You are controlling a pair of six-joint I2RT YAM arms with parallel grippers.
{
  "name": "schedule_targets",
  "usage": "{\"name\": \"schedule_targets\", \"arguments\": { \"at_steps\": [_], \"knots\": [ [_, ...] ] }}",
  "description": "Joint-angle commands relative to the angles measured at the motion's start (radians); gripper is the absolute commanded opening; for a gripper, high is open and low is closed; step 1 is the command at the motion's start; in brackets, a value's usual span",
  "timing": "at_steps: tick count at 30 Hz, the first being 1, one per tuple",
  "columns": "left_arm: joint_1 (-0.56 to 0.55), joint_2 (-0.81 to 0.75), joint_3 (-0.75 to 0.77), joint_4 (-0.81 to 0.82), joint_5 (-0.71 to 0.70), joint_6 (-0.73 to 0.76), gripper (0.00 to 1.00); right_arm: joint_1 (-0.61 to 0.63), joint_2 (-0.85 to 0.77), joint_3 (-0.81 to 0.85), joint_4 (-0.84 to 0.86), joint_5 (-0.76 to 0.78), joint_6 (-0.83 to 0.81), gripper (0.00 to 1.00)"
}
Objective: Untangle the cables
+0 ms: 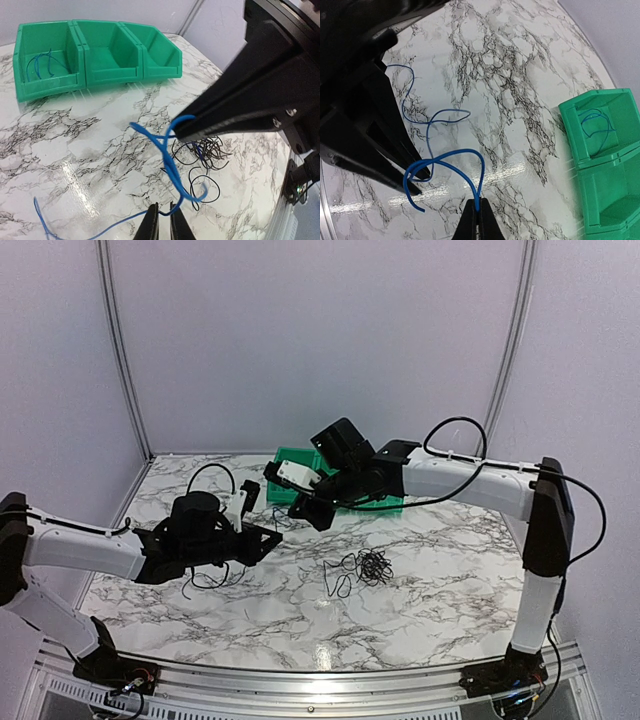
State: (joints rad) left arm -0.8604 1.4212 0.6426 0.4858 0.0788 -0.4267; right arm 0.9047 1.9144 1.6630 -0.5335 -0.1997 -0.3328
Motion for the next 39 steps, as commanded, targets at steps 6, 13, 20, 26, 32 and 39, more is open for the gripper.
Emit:
{"name": "schedule_targets", "arguments": {
  "at_steps": [6, 13, 20, 26, 32, 39],
  "knots": [
    [0.009, -0.033, -0.027, 0.051, -0.237, -0.021, 0.00, -0.053, -0.108, -0.061, 0.027, -0.121, 0.022, 0.00],
    [0.052, -0.129, -0.123, 0.051, -0.328, -0.058, 0.00, -0.171, -0.200, -0.144, 0.061, -0.274, 0.043, 0.00],
    [0.066, -0.151, -0.114, 0.050, -0.327, -0.041, 0.00, -0.193, -0.228, -0.193, 0.056, -0.227, -0.030, 0.02],
    [0.096, -0.110, 0.006, 0.023, -0.279, 0.015, 0.00, -0.209, -0.230, -0.226, 0.053, -0.018, -0.060, 0.15],
    [0.161, -0.036, 0.198, -0.059, -0.191, 0.061, 0.00, -0.269, -0.329, -0.338, 0.099, -0.002, -0.075, 0.09],
    [0.234, 0.096, 0.502, -0.181, -0.082, 0.081, 0.00, -0.422, -0.499, -0.511, 0.126, -0.076, -0.077, 0.13]
  ]
}}
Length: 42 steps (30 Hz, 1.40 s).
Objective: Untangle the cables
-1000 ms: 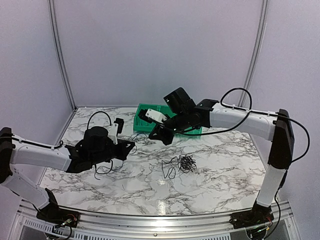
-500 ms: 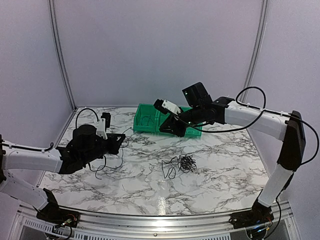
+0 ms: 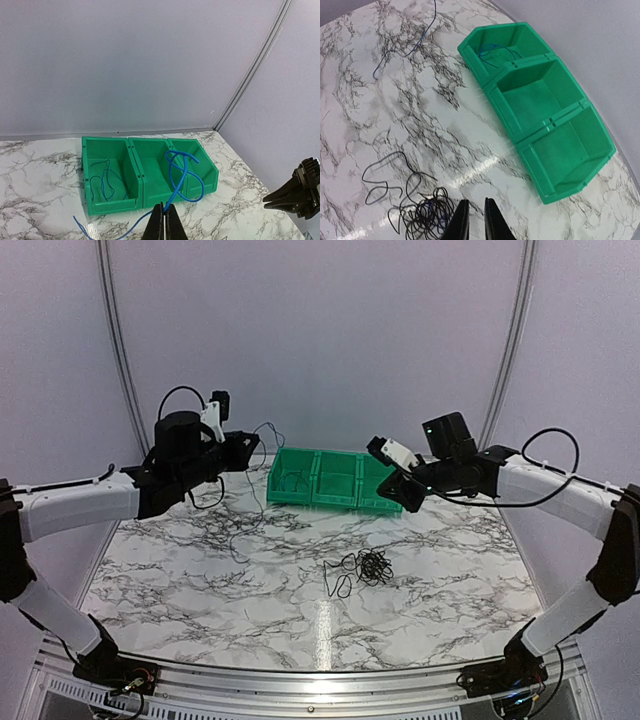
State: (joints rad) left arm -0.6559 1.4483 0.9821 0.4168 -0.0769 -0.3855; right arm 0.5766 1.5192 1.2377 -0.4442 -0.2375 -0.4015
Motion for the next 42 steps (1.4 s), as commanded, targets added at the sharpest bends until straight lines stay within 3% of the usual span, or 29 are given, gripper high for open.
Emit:
{"name": "schedule_targets", "arguments": {
  "at_steps": [1, 7, 11, 19, 30, 42],
  "knots": [
    [0.033, 0.089, 0.228, -0.149, 0.074, 0.051, 0.00, -0.121, -0.135, -0.122, 0.052, -0.061, -0.007, 0.14],
    [0.047, 0.231, 0.638, -0.359, 0.074, 0.141, 0.00, -0.264, -0.302, -0.318, 0.125, -0.148, -0.008, 0.22],
    [0.063, 0.347, 0.890, -0.413, 0.068, 0.172, 0.00, -0.347, -0.346, -0.427, 0.181, -0.230, 0.008, 0.37],
    [0.130, 0.567, 1.178, -0.415, 0.168, 0.126, 0.00, -0.394, -0.334, -0.448, 0.186, -0.235, -0.011, 0.39],
    [0.186, 0.728, 1.157, -0.280, 0.277, 0.020, 0.00, -0.396, -0.312, -0.466, 0.197, -0.198, -0.039, 0.39],
    [0.187, 0.703, 0.971, -0.221, 0.365, -0.064, 0.00, -0.395, -0.275, -0.461, 0.196, -0.195, -0.054, 0.40]
  ]
}}
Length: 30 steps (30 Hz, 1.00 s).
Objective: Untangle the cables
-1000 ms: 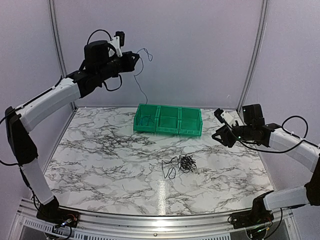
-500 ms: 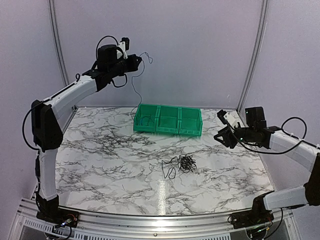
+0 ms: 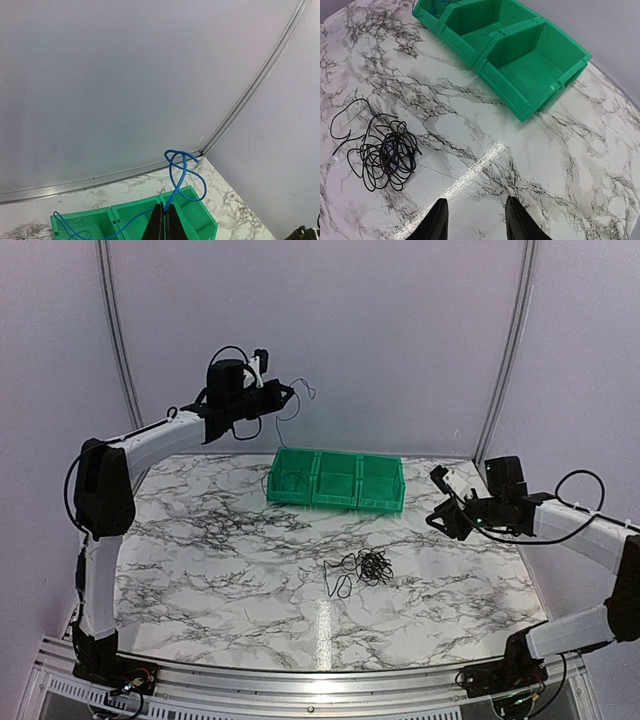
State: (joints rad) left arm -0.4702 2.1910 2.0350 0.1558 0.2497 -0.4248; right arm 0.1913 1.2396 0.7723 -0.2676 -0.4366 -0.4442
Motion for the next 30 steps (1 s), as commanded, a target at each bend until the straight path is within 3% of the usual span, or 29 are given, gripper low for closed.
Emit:
{"name": "schedule_targets", "arguments": {
  "at_steps": [1, 8, 12, 22, 30],
  "knots": [
    [0.001, -0.047, -0.110, 0.041, 0.037, -0.023, 0.00, -0.009, 0.004, 0.004, 0.019, 0.006, -0.011, 0.40],
    [0.000, -0.083, -0.282, 0.046, 0.040, -0.005, 0.00, -0.010, 0.013, 0.004, 0.019, 0.006, -0.015, 0.40],
    [0.001, -0.081, -0.307, 0.044, 0.070, 0.000, 0.00, -0.010, 0.020, 0.004, 0.019, 0.004, -0.017, 0.40],
    [0.001, -0.069, -0.234, 0.031, 0.095, -0.020, 0.00, -0.009, 0.031, 0.007, 0.016, 0.005, -0.018, 0.40],
    [0.001, -0.115, 0.011, -0.060, 0.086, -0.022, 0.00, -0.011, 0.037, 0.008, 0.015, 0.017, -0.022, 0.40]
  ]
}}
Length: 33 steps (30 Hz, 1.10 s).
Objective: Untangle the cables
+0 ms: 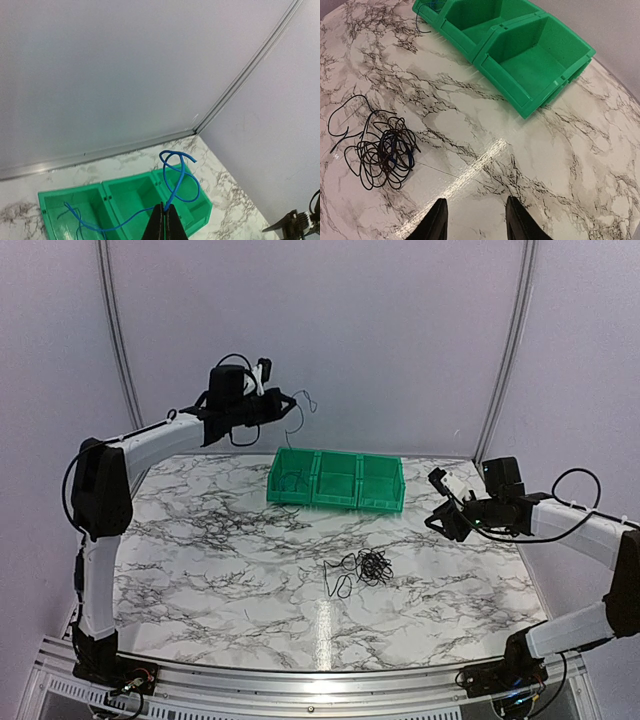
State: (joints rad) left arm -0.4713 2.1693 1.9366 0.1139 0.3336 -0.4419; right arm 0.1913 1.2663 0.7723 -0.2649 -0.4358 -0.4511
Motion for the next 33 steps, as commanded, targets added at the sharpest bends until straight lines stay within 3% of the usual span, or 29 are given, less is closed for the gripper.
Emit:
{"name": "schedule_targets", "arguments": {
  "at_steps": [1, 9, 16, 19, 22, 27, 33],
  "knots": [
    [0.001, -0.107, 0.118, -0.014, -0.028, -0.013, 0.00, -0.010, 0.009, 0.008, 0.013, 0.019, -0.015, 0.40],
    [0.000, -0.134, 0.225, -0.036, -0.145, 0.031, 0.00, -0.010, 0.006, 0.015, 0.013, 0.028, -0.014, 0.41],
    [0.000, -0.052, 0.353, -0.025, -0.154, 0.017, 0.00, -0.010, 0.022, 0.020, 0.012, 0.037, -0.019, 0.41],
    [-0.002, -0.039, 0.378, -0.007, -0.088, -0.033, 0.00, -0.010, 0.029, 0.021, 0.009, 0.030, -0.019, 0.41],
    [-0.020, -0.085, 0.309, -0.007, -0.044, -0.020, 0.00, -0.009, 0.041, 0.019, 0.009, 0.026, -0.024, 0.41],
    [-0.051, -0.201, 0.076, 0.068, -0.131, 0.110, 0.00, -0.010, 0.054, 0.022, 0.010, 0.030, -0.034, 0.41],
    [-0.052, -0.158, 0.072, 0.062, -0.183, 0.162, 0.00, -0.010, 0.056, 0.022, 0.009, 0.051, -0.041, 0.41]
  ]
}}
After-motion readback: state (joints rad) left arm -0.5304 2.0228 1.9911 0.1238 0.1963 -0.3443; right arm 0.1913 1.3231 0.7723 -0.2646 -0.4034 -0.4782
